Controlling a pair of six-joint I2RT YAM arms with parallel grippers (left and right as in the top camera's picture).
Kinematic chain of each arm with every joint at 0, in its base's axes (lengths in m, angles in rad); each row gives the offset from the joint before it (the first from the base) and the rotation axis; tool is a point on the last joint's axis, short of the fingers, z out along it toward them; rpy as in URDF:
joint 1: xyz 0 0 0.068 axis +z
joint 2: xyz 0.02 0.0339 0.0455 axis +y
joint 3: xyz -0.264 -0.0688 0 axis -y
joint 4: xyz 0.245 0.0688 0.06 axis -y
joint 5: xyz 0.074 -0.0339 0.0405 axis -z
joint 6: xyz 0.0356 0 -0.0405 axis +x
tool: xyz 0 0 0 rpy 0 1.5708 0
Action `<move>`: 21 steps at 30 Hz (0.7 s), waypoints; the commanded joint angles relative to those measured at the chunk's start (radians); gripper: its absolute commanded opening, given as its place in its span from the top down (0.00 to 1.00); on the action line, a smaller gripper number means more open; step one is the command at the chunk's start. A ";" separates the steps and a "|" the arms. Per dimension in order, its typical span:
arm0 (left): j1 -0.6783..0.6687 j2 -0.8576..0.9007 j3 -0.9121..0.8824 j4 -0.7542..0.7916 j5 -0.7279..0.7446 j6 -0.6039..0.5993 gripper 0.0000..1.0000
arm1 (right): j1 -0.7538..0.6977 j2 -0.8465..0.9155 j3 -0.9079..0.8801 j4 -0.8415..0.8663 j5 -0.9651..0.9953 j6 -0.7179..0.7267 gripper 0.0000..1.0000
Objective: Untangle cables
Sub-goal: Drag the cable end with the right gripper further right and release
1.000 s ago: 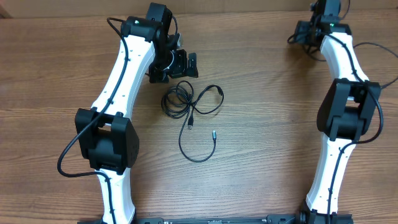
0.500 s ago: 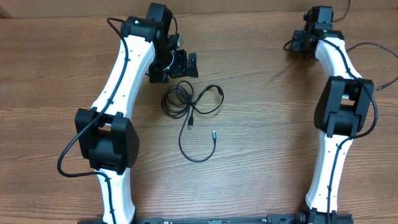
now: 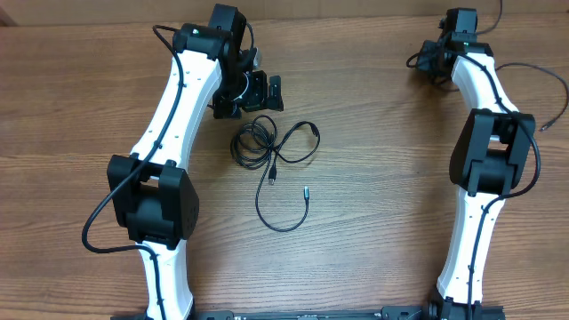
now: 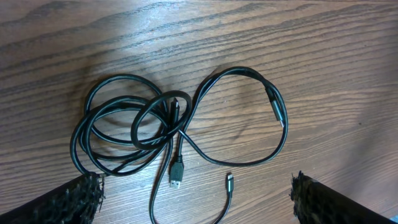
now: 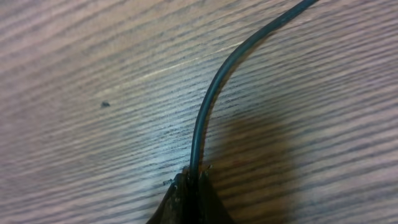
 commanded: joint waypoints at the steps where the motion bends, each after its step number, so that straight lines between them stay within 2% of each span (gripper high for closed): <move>1: -0.006 -0.013 0.013 0.002 -0.006 0.023 0.00 | 0.010 -0.157 0.009 0.022 -0.001 0.069 0.96; 9: -0.006 -0.013 0.013 0.002 -0.006 0.023 0.01 | 0.053 -0.243 0.009 0.052 0.006 0.083 0.96; 14: -0.006 -0.013 0.013 0.002 -0.006 0.023 0.00 | 0.062 -0.247 0.009 0.074 0.069 0.206 0.96; 21: -0.006 -0.013 0.013 0.002 -0.006 0.023 0.00 | 0.062 -0.247 0.009 0.138 0.066 0.164 0.96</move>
